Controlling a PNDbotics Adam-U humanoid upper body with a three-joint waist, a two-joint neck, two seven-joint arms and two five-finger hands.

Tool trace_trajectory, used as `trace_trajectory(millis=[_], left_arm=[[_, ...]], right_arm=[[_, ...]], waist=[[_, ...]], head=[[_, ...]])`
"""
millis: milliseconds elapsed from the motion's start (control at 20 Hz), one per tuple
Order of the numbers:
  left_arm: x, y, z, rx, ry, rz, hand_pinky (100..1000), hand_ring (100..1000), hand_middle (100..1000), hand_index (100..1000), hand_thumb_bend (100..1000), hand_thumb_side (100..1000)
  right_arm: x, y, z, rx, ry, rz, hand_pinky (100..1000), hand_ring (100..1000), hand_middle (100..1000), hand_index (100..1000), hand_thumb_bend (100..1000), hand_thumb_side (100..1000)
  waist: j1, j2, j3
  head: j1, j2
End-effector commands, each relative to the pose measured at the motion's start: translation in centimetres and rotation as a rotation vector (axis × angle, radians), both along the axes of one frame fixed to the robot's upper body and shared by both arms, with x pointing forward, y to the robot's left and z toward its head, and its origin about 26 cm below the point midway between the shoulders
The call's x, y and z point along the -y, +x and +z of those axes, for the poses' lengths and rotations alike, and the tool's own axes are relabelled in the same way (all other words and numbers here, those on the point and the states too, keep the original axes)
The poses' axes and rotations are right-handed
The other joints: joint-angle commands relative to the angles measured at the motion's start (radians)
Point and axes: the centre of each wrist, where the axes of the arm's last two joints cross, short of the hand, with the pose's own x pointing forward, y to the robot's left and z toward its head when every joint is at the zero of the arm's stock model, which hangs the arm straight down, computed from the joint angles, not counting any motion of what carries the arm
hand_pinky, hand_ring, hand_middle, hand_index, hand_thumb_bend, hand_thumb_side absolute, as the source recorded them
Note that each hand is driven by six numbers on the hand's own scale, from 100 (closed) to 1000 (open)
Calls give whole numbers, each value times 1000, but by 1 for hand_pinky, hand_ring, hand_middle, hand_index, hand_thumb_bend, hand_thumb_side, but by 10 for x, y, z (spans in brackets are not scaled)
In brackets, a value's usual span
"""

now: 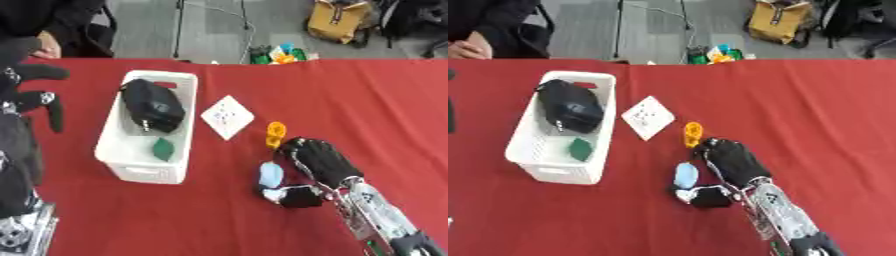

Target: Pick up objects on the table and place them in the box.

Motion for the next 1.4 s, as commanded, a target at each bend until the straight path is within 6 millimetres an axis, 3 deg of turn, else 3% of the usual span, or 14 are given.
trace_trajectory(millis=[50,850,1400], left_arm=[[2,-2,7,26,-4,-14,134,602,724,783,100,1000],[2,-2,7,26,-5,-9,137,603,725,783,100,1000],[2,-2,7,26,-4,-7,136,605,725,783,100,1000]], right_arm=[[3,2,1,4,-3,-6,402,508,499,699,591,806],[-1,-6,7,13,27,22,349,476,429,641,482,719],[-2,-6,7,11,49,26,334,464,415,636,503,721]], waist=[[2,-13,0],[1,-15,-7],[3,-12,-6]], head=[[-1,-11],[3,-7],[2,-9]])
